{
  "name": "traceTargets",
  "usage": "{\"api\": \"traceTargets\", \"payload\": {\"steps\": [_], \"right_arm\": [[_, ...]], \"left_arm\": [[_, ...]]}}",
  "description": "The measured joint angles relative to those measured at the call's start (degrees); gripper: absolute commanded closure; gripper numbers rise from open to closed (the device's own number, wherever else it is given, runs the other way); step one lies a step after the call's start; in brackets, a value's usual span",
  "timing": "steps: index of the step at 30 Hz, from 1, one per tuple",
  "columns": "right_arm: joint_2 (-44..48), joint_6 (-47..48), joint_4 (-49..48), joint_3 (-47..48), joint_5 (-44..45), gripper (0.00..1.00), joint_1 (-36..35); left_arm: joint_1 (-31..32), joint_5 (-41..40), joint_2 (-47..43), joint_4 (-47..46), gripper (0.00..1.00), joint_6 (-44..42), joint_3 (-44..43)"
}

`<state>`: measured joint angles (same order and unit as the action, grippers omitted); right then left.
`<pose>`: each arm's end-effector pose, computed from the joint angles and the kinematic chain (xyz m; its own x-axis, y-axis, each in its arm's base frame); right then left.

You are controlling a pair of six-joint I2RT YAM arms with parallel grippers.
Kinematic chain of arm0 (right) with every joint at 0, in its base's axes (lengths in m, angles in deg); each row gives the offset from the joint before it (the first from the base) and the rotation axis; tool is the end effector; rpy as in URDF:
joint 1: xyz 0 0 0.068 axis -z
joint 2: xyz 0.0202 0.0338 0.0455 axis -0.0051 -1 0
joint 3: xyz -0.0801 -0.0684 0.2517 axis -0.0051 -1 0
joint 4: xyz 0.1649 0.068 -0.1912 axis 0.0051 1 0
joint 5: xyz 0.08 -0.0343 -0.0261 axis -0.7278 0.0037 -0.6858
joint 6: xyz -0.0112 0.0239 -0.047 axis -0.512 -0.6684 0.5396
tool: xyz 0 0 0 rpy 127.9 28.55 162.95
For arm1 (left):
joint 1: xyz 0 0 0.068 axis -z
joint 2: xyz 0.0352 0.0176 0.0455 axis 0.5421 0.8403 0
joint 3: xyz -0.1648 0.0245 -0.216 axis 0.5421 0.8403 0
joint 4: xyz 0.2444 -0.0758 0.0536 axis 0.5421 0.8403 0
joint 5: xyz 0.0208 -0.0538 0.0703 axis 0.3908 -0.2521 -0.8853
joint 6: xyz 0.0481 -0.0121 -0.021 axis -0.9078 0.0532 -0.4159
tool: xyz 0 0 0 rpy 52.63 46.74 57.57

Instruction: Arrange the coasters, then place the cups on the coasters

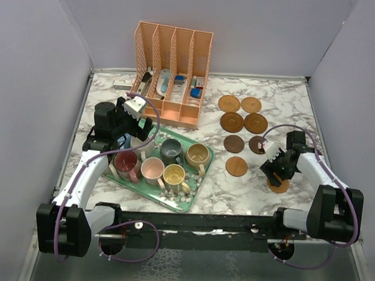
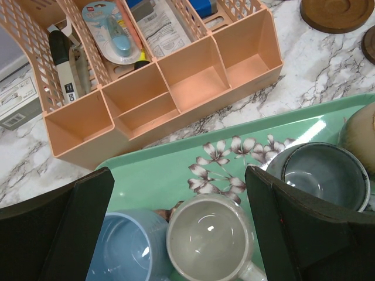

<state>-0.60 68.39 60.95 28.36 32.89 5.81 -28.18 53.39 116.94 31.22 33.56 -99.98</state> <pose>0.1962 -0.0152 0.1660 -0.7071 -0.6670 -0.2350 -0.6813 0.7315 -0.0264 0.2446 -0.0360 0.2892 -0.1944 0.2696 -0.9432 0.5719 0.8123 0.1143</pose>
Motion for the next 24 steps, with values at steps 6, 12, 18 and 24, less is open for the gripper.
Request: {"api": "traceTargets", "payload": {"steps": [6, 12, 18, 24], "right_arm": [[-0.22, 0.02, 0.11, 0.0, -1.31, 0.3, 0.35], [-1.07, 0.35, -0.2, 0.33, -3.02, 0.31, 0.52], [-2.75, -0.17, -1.16, 1.11, -5.55, 0.31, 0.74], [-3.08, -1.7, -3.43, 0.94, -8.55, 0.31, 0.59]], "left_arm": [[0.0, 0.02, 0.0, 0.0, 0.01, 0.0, 0.0], [0.0, 0.02, 0.0, 0.0, 0.01, -0.09, 0.0], [0.0, 0.07, 0.0, 0.02, 0.01, -0.22, 0.0], [0.0, 0.24, 0.0, 0.02, 0.01, -0.24, 0.0]]}}
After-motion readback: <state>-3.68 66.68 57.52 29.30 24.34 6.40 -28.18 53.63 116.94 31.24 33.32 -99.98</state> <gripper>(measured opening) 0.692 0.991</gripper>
